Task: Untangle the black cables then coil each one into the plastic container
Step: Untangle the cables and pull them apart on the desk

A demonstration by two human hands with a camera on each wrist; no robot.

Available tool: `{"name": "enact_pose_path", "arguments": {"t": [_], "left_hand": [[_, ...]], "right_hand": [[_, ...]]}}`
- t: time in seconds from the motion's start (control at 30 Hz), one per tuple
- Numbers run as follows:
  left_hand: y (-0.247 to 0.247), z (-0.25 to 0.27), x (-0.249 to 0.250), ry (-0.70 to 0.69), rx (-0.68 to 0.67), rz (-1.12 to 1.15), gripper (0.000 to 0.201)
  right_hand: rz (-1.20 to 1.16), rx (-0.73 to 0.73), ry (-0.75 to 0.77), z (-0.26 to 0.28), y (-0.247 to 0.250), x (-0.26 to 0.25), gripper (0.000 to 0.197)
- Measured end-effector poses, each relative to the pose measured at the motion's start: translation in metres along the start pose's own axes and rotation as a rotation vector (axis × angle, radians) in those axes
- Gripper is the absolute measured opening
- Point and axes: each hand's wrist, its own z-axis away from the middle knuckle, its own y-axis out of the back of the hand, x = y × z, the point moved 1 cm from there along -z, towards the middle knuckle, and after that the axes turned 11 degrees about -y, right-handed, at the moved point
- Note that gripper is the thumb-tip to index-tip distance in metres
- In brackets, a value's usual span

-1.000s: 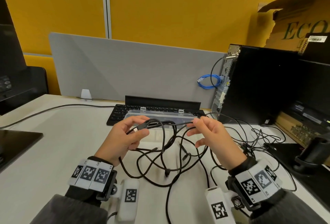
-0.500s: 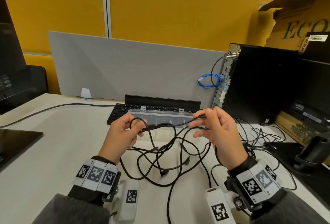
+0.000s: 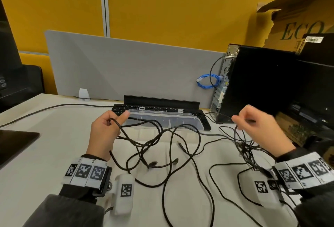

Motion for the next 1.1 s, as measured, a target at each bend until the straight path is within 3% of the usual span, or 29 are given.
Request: {"name": "enact_pose_path", "arguments": {"t": [0.1,0.17,0.33,0.47,0.53,0.67,0.8,0.93,1.1], "left_hand": [[-0.002,0.0,0.001,-0.004,-0.019,0.022,0.041],[0.0,0.0,0.002,-0.009,0.001,0.029,0.043],[0.005,-0.002,0.003,-0.017,0.113,0.093,0.035],[0.003,0.0,0.005,-0.019,0.115,0.143,0.033],[0.004,-0.001,0.005,-0.024,0.107,0.151,0.034],[0.007,-0.003,0.003,-0.045,0.1,0.184,0.037],[0.002,-0.002,0.006,-0.054,0.064,0.208,0.036],[0.0,-0.001,0.01,-0.052,0.034,0.265,0.037],[0.0,0.001,0.008,-0.044,0.007,0.277,0.037]], "right_hand": [[0.213,-0.343,-0.023,0.005,-0.012,0.013,0.021],[0.262,-0.438,-0.026,0.005,-0.014,0.021,0.035],[0.21,-0.334,-0.007,-0.002,0.0,0.04,0.041],[0.437,-0.276,0.012,-0.007,0.009,0.045,0.019],[0.506,-0.223,0.033,-0.009,0.007,0.042,0.018],[0.296,-0.099,0.173,-0.006,0.001,-0.007,0.017],[0.155,-0.263,0.288,0.004,-0.033,-0.071,0.034],[0.279,-0.44,0.34,0.005,-0.087,-0.095,0.047],[0.21,-0.387,0.399,-0.001,-0.115,-0.098,0.029]]}}
